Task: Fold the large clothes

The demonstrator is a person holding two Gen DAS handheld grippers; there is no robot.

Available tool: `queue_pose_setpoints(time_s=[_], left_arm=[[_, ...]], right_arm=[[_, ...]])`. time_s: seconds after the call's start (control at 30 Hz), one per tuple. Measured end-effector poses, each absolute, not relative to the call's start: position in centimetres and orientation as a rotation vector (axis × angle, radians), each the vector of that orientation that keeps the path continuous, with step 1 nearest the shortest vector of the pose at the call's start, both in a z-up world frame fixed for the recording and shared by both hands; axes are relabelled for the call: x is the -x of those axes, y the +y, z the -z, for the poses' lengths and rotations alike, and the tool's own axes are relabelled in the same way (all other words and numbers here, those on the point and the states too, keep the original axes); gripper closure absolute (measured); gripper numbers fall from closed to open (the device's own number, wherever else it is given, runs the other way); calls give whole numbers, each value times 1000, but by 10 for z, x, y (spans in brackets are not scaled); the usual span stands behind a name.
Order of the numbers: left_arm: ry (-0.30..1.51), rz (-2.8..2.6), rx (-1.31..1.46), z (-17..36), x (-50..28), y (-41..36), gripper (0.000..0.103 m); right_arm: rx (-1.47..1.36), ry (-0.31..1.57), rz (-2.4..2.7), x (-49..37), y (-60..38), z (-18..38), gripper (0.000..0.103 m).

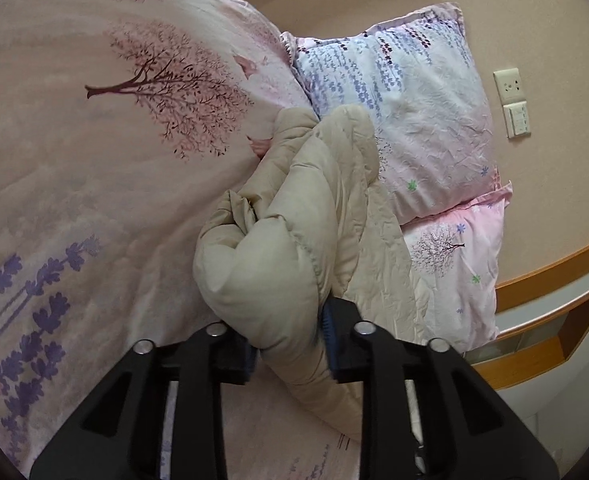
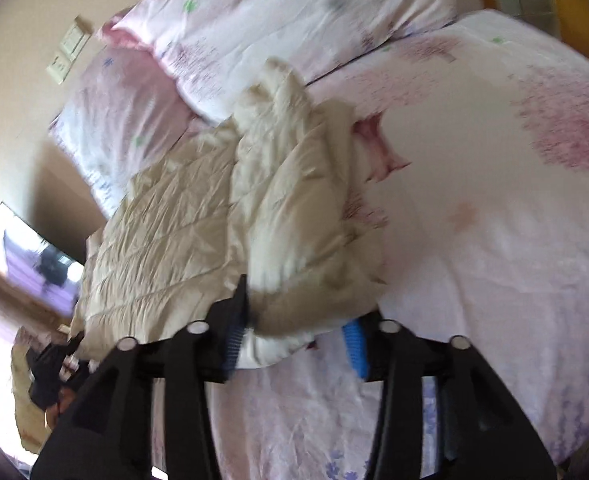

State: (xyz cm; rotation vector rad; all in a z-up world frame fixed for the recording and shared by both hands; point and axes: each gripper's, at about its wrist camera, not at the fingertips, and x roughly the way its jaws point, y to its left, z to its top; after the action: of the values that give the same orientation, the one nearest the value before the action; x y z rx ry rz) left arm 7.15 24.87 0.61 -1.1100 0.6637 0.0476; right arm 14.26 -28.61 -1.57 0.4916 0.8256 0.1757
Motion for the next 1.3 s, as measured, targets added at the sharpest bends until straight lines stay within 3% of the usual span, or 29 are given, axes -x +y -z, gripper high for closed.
queue_pose_setpoints(time_s=[0.07,0.2,0.27,0.4,0.7,1.3], left_arm=[[657,-57,1089,-8,-69,248,60],[656,-61,1053,-10,-66,247,50],[656,-67,1024,-12,-66,245,47],[659,-70,997,-13,-66,240,39],[656,-88,974,-14,-73,230,36],[628,-169,989,-10,-84,234,37]], right_arm=[[-437,763,-70,-139,-286,3,44],[-268,630,34,-139,-258,-26,44],[-222,621,-59,-149,-234,-34,54],[-90,648,-217,-175,-163,-40,64],[85,683,-278,-207,-78,-24,68],[209,763,-219,-223,-47,21,66]])
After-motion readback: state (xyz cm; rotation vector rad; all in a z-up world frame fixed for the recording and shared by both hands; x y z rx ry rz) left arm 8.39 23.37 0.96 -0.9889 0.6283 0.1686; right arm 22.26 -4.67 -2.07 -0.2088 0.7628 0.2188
